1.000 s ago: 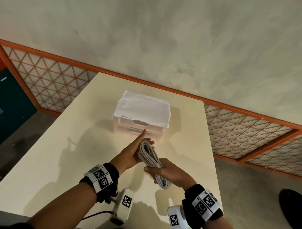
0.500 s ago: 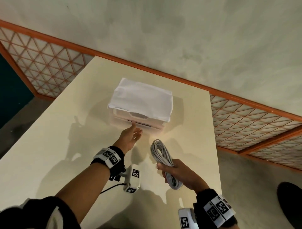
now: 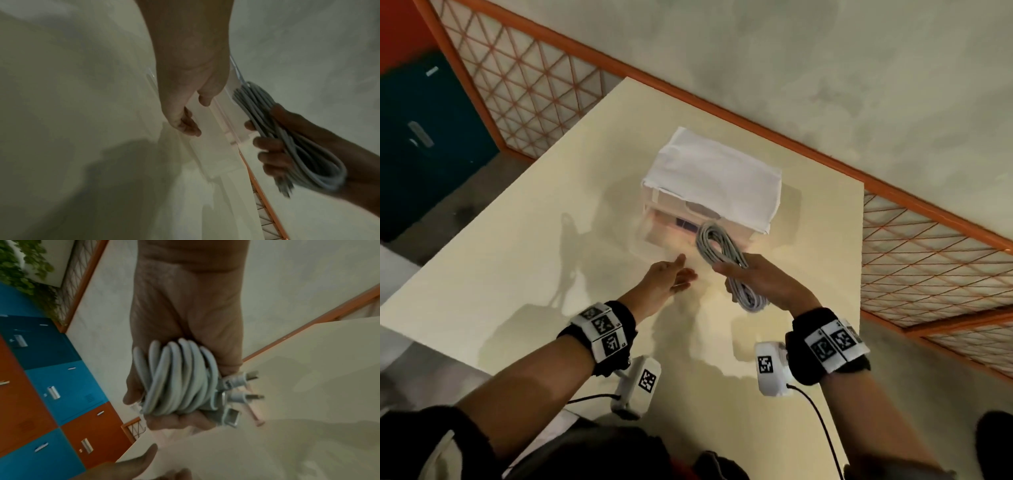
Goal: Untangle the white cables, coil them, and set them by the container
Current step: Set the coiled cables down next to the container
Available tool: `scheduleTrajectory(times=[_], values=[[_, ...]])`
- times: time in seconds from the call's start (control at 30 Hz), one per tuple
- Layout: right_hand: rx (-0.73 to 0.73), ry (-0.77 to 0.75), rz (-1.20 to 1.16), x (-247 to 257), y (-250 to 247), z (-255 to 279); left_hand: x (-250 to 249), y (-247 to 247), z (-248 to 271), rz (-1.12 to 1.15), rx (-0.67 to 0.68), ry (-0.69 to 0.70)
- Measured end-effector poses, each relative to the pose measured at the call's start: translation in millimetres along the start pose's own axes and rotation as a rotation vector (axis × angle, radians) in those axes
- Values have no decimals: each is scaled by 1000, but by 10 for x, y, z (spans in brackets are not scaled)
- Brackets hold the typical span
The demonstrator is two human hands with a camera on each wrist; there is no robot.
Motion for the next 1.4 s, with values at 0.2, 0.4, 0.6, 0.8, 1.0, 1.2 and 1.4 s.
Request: scheduleTrajectory(times=[0.2, 0.4, 0.6, 0.8, 1.0, 1.2, 1.4], values=[[132, -86, 240, 230, 318, -466, 42, -63, 119, -24, 4, -12], [127, 28, 346, -65, 336, -813, 46, -79, 179, -3, 2, -9], [1, 216, 14, -320, 340, -969, 34, -73, 172, 5, 11, 1], [-320, 30, -8, -256, 285, -1033, 14, -125, 166, -8, 10, 21], [-466, -10, 155, -356, 322, -1059, 23, -109, 136, 1, -6, 29], [-415, 115, 445, -399, 310, -1030, 18, -110, 115, 27, -35, 38], [-349, 166, 457, -475, 308, -1053, 30, -113, 107, 60, -39, 29]])
Point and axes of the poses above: each hand's wrist, its own z-axis away from the middle knuckle, its own y-axis out of the palm, x = y × z, the point moved 10 cm from there along -z, towards the middle knuckle, and after that the axes turned 13 degrees about -x, right-handed, at the moved point
